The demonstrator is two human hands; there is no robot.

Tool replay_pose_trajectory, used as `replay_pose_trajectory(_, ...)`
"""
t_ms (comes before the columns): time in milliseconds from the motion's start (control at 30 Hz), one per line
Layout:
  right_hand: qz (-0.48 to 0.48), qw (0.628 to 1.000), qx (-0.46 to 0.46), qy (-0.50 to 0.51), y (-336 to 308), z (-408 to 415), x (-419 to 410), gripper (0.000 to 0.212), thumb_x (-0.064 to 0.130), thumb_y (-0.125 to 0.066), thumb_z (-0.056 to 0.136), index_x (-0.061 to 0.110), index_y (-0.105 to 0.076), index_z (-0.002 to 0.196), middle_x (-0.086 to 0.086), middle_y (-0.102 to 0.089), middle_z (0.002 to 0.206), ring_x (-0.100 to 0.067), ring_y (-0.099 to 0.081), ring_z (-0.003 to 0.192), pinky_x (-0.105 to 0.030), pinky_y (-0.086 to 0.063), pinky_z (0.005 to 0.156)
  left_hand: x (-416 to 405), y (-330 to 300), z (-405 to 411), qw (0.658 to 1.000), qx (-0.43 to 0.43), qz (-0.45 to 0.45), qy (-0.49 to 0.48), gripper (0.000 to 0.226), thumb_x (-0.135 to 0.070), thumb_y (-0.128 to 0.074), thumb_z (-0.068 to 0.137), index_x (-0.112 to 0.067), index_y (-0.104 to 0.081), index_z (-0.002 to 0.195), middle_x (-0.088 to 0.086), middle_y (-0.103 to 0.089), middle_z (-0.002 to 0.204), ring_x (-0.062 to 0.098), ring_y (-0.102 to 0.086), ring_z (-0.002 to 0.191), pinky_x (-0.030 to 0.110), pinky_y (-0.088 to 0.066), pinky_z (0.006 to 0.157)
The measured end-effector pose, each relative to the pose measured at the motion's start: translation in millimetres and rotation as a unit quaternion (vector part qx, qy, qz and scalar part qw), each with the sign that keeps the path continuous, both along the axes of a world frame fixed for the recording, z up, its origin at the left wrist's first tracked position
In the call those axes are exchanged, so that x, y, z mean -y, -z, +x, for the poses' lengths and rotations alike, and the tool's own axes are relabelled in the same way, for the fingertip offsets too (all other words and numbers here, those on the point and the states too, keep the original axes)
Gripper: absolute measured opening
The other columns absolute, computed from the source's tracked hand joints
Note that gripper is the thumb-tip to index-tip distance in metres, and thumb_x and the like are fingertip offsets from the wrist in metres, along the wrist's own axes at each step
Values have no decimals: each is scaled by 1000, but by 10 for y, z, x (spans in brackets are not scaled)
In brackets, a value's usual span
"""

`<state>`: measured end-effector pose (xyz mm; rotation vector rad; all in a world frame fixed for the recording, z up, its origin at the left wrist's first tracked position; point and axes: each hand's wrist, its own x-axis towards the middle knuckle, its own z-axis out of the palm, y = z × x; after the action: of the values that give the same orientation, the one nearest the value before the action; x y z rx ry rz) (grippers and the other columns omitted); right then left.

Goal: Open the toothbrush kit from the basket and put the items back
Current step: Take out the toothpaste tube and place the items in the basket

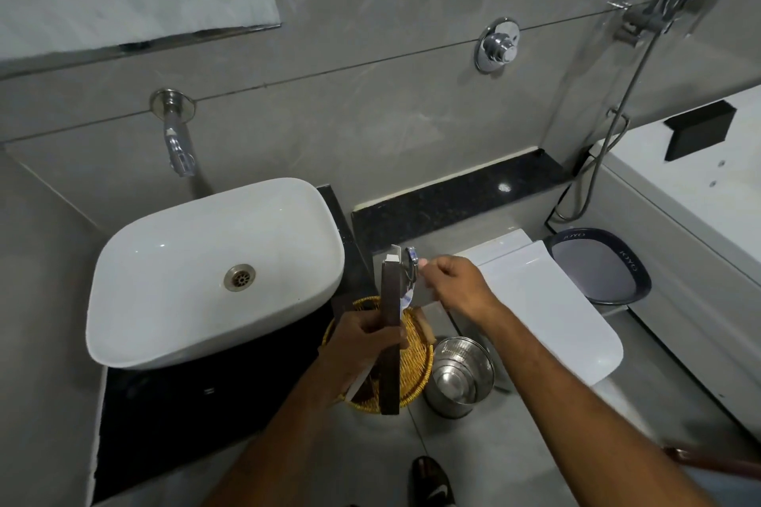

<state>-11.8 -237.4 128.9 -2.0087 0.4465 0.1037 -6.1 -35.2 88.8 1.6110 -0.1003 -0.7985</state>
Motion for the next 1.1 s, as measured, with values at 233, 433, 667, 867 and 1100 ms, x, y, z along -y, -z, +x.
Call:
replay_pose_trajectory(233, 19, 996, 36, 77, 19, -230, -244, 39, 58, -81, 64, 25, -61, 64, 9, -60, 58, -5, -58, 54, -23, -52, 51, 85, 46, -17, 978, 136, 151, 42, 33, -47, -79, 68, -21, -75, 89, 2, -76, 80, 13, -74, 76, 44, -62, 77)
replay_pose_trajectory(433, 5, 993, 28, 116, -102, -345, 63, 29, 29, -85, 71, 16, -70, 92, -9, -75, 84, -21, -71, 78, -47, -62, 73, 168, 55, -76, 953, 245, 160, 80, 47, -61, -72, 71, -15, -74, 76, 2, -70, 67, 11, -65, 66, 29, -52, 61)
replay_pose_trajectory(667, -65, 990, 13, 123, 31, -429, 1079, 43, 23, -79, 80, 21, -57, 117, -8, -72, 97, -28, -69, 87, -43, -58, 76, 425, 190, -190, 972, 202, 115, -25, 29, -16, -72, 87, -44, -77, 86, -25, -75, 82, 7, -72, 82, 25, -60, 77)
replay_pose_trajectory(867, -106, 983, -30, 143, 886, -286, 1709, 23, 14, -73, 81, 18, -67, 103, -7, -74, 96, -25, -69, 83, -30, -51, 76, 1549, 469, -308, 985, 116, 60, -116, 23, -16, -72, 82, -38, -72, 77, 8, -76, 92, 31, -74, 89, 55, -60, 82)
replay_pose_trajectory(1100, -91, 979, -146, 112, 2546, -272, 2148, 15, 24, -71, 83, 14, -69, 94, -9, -75, 91, -25, -67, 78, -30, -51, 68, 2451, 1851, -502, 977, 5, 114, -182, 30, -17, -73, 85, -42, -59, 91, 1, -75, 94, 22, -73, 88, 28, -60, 68)
